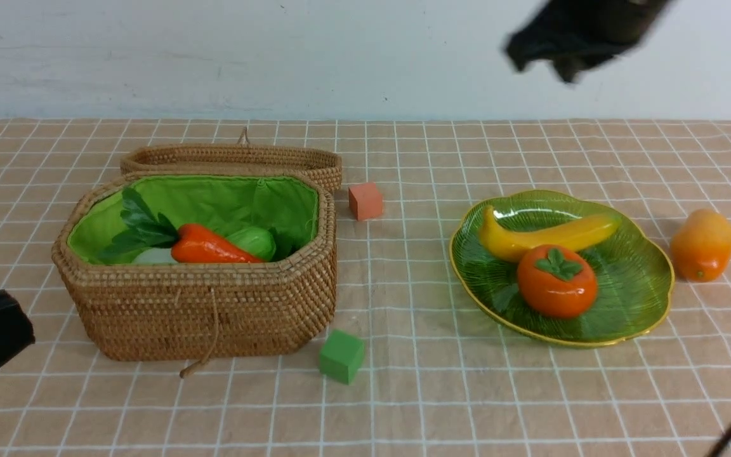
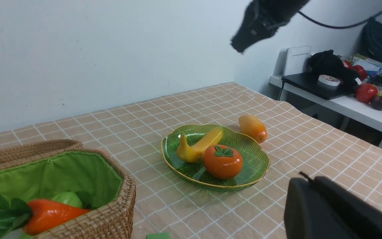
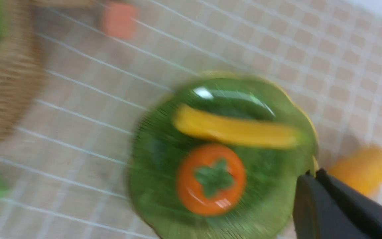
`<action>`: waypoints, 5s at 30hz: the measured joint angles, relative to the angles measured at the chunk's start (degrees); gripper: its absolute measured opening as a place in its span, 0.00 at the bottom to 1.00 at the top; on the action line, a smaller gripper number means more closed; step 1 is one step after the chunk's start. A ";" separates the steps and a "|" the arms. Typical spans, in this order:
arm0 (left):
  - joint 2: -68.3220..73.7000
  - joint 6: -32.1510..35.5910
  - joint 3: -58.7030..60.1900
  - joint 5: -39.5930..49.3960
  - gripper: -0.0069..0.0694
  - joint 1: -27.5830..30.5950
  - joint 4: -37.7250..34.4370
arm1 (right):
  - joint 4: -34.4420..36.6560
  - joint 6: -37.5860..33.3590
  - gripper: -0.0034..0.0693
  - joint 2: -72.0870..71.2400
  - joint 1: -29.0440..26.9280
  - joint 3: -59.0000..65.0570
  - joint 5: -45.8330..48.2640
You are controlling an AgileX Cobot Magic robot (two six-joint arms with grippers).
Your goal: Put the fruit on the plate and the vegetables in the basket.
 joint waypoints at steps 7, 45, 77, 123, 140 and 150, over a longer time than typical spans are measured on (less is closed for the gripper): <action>0.00 0.07 0.00 0.00 0.10 0.00 0.33 | 9.58 9.75 0.31 -1.50 -29.17 26.41 -12.76; 0.00 0.08 0.00 0.05 0.12 0.00 1.52 | 30.18 -4.59 0.73 23.31 -37.12 -0.40 -8.82; -1.47 -0.88 0.33 1.56 0.07 0.00 5.38 | 20.15 3.66 0.64 5.89 -19.95 9.70 -1.31; -16.11 -10.31 21.19 -4.98 0.07 0.07 15.24 | 5.24 15.54 0.37 -94.46 -14.66 89.64 -32.80; -16.11 -10.35 21.19 -2.49 0.07 0.07 15.24 | 6.16 16.36 0.11 -96.34 -17.24 105.48 -47.62; -16.11 -10.35 21.19 -0.99 0.08 0.10 15.17 | 7.11 9.18 0.02 -99.19 -18.39 111.56 -49.81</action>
